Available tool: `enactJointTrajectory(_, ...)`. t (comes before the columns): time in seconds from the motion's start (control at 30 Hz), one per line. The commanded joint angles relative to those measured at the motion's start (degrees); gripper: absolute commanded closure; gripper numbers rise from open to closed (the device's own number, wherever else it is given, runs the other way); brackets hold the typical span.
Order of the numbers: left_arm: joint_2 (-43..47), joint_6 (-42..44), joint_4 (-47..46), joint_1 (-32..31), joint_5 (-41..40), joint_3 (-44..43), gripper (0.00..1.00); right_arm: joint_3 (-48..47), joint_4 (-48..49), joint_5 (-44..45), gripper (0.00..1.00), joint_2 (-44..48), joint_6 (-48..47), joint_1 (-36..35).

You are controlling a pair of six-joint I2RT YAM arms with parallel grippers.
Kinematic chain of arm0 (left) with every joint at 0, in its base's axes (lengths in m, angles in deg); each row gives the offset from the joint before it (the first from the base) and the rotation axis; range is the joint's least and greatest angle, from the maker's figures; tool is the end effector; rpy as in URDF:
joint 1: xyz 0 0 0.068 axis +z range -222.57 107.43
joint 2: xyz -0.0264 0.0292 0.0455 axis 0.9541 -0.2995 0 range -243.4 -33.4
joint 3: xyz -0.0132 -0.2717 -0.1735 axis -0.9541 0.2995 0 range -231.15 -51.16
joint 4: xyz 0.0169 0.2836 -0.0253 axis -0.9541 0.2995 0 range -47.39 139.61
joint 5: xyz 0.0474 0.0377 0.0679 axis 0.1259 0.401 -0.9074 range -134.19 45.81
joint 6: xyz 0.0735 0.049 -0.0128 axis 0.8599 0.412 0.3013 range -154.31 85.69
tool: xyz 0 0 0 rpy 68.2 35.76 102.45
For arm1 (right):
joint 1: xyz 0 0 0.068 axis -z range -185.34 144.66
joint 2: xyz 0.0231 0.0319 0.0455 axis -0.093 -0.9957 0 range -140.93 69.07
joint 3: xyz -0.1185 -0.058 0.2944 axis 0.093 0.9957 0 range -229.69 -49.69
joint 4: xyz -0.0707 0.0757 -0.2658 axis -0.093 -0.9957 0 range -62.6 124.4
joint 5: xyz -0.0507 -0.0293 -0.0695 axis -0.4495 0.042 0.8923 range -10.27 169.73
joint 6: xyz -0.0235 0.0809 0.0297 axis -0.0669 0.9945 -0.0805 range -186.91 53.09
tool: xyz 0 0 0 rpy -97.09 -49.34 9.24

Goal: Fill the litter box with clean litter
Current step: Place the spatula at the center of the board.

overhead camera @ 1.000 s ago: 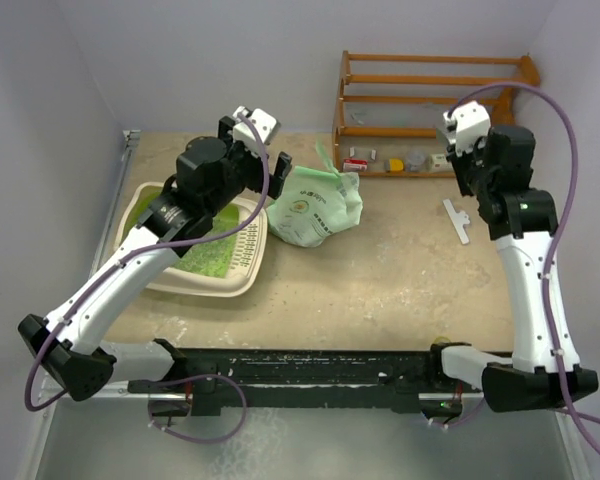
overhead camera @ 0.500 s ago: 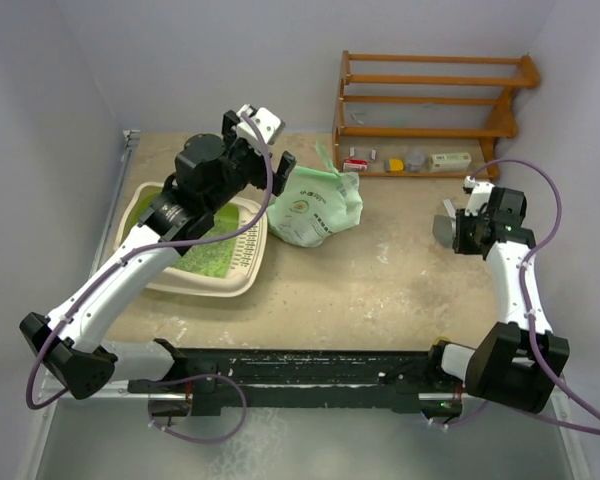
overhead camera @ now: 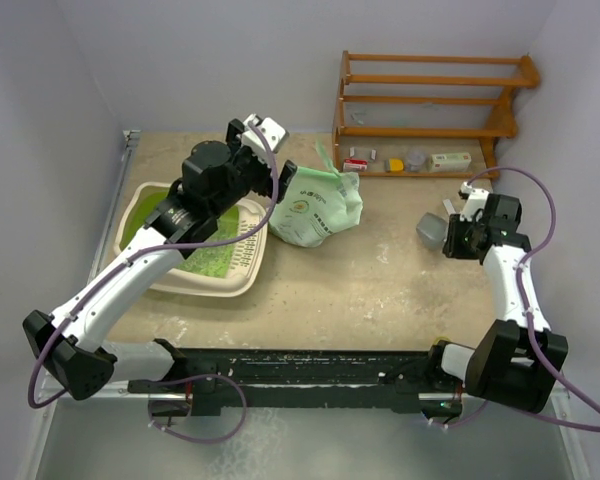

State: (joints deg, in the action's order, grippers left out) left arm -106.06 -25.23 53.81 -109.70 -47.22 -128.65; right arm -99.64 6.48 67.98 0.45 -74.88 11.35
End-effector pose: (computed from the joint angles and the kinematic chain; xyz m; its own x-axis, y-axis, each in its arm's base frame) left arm 0.2758 -0.2035 0.4799 0.0011 0.1968 -0.9804 0.5677 0.8070 0.1626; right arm 0.2775 -0.0662 0.2669 -0.7096 0.0710 -0.7010 0.0492 0.9975 0.0512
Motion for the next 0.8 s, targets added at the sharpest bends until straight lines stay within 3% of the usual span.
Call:
enactJointTrajectory(0.0, -1.91, 3.22, -3.03, 0.47, 0.83, -0.64, 0.1, -0.96, -1.4, -1.94, 0.64, -0.99, -1.11, 0.35)
enactJointTrajectory(0.23, -2.64, 5.25, -1.7, 0.65, 2.03, -2.4, 0.1, -4.67, -7.37, -4.92, 0.48, -1.54, -6.0, 0.37)
enactJointTrajectory(0.37, -2.64, 6.49, -1.45, 0.8, 2.88, -2.78, 0.09, -6.67, -8.81, -6.72, 0.46, 1.63, -9.04, 0.45)
enactJointTrajectory(0.6, -4.67, 8.56, -1.49, 1.53, 6.01, -3.22, 0.09, -4.67, -4.13, -24.77, 0.42, 5.66, -19.4, 0.38)
enactJointTrajectory(0.7, -6.14, 9.42, -1.62, 2.96, 7.64, -3.25, 0.09, -4.1, 2.41, -30.12, 0.41, 3.58, -13.94, 0.43)
enactJointTrajectory(0.77, -7.37, 9.9, -1.7, 4.37, 8.93, -3.2, 0.09, -8.17, 1.46, -32.46, 0.41, -0.52, -10.34, 0.37)
